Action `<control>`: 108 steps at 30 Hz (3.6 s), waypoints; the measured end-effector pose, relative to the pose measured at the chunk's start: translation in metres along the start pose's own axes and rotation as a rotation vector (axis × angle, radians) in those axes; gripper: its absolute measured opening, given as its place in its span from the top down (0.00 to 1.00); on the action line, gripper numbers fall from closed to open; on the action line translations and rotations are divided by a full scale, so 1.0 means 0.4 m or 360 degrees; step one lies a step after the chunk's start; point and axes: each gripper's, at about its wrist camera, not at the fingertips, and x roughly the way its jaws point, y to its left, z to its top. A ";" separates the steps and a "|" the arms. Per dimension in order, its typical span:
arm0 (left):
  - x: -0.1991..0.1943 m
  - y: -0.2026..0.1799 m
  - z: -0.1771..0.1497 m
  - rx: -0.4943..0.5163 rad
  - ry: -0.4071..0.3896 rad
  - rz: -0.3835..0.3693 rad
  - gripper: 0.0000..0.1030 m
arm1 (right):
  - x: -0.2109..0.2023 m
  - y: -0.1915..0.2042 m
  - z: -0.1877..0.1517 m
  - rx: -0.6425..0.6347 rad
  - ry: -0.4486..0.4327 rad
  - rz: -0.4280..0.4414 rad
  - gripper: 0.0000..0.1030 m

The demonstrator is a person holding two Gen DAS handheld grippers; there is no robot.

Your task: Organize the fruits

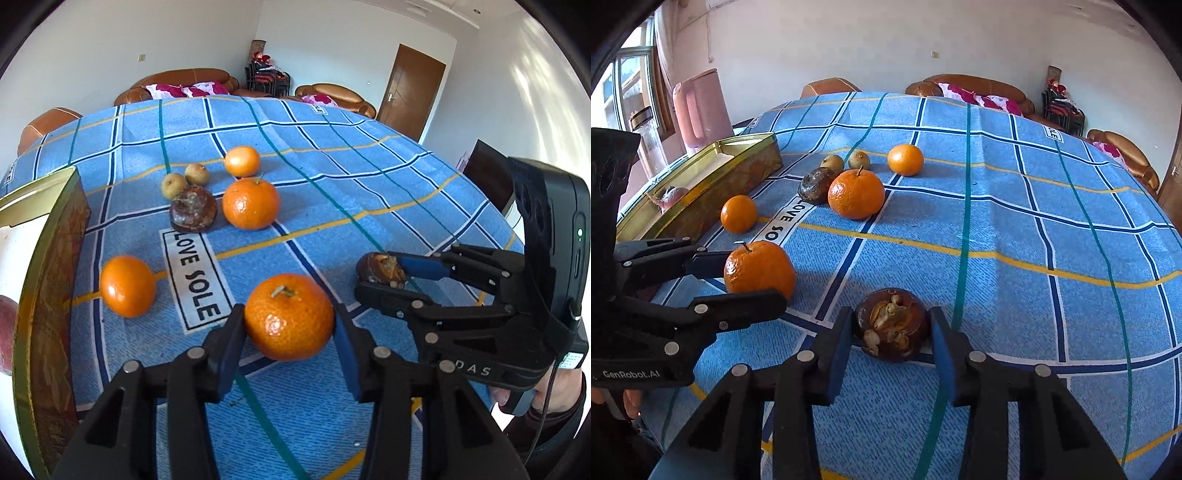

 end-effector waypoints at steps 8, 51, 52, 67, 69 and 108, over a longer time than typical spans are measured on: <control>-0.027 0.006 -0.004 -0.0023 -0.0104 -0.0011 0.53 | -0.038 0.012 -0.012 -0.0049 -0.0164 0.0011 0.59; -0.128 -0.040 -0.032 0.0123 -0.0486 0.0187 0.53 | -0.149 0.040 -0.057 -0.0131 -0.0632 -0.0013 0.59; -0.129 -0.041 -0.033 0.0126 -0.0493 0.0193 0.53 | -0.150 0.041 -0.058 -0.0132 -0.0638 -0.0014 0.59; -0.146 -0.062 -0.044 0.0189 -0.0575 0.0237 0.53 | -0.169 0.042 -0.075 -0.0133 -0.0726 -0.0015 0.59; -0.148 -0.063 -0.044 0.0194 -0.0584 0.0239 0.53 | -0.169 0.043 -0.073 -0.0134 -0.0732 -0.0017 0.59; -0.204 -0.066 -0.076 0.0229 -0.0775 0.0310 0.53 | -0.205 0.045 -0.105 -0.0151 -0.0905 -0.0057 0.59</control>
